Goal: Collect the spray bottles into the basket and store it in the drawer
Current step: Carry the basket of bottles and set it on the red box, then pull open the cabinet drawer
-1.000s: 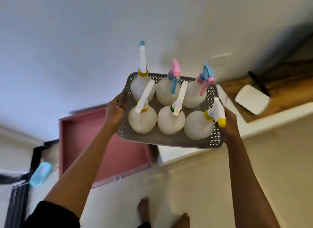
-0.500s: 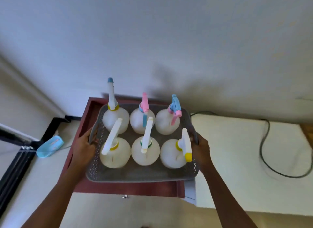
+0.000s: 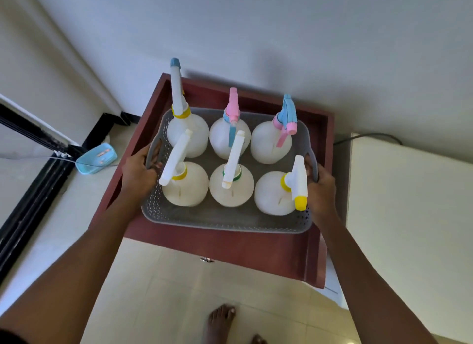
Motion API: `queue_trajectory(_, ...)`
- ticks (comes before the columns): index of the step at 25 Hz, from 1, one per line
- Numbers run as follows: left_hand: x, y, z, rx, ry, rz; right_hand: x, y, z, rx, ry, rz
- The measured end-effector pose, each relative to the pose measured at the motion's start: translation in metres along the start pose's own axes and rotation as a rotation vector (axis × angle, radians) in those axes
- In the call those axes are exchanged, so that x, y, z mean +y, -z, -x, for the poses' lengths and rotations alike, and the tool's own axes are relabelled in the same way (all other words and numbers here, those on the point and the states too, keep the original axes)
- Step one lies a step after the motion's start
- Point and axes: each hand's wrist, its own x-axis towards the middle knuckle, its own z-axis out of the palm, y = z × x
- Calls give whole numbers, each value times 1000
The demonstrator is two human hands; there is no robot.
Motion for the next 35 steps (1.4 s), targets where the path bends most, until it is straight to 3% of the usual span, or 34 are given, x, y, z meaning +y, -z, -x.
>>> queue_trajectory(5, 12, 0, 2, -33, -74, -24, -7, -4, 10, 38, 48, 24)
queue_trajectory(7, 4, 3, 9, 8, 11, 104, -9, -1, 14, 41, 53, 28)
queue_trajectory(10, -21, -2, 58, 316, 166, 353, -8, 12, 34, 45, 65, -1)
queue_trajectory(12, -39, -13, 114, 553, 259, 303, -4, 21, 55, 81, 113, 13)
queue_trajectory(14, -51, -35, 179, 628, 311, 247, 4, 32, 80, 125, 234, 75)
queue_trajectory(16, -56, -71, 241, 536, 341, 220, 19, 41, 102, 120, 353, 157)
queue_trajectory(18, -44, -115, 299, 353, 261, 204, 40, 50, 120, 84, 417, 272)
queue_trajectory(22, -2, -185, 354, -133, -137, 75, 86, 80, 140, -3, 500, 580)
queue_trajectory(24, 16, -207, 353, -283, -342, 30, 108, 106, 148, -53, 498, 738)
queue_trajectory(26, 32, -227, 341, -348, -497, -32, 122, 133, 154, -136, 527, 880)
queue_trajectory(29, 58, -250, 327, -437, -577, -140, 143, 168, 158, -220, 536, 961)
queue_trajectory(35, 95, -322, 334, -546, -813, -347, 193, 241, 175, 81, 439, 809)
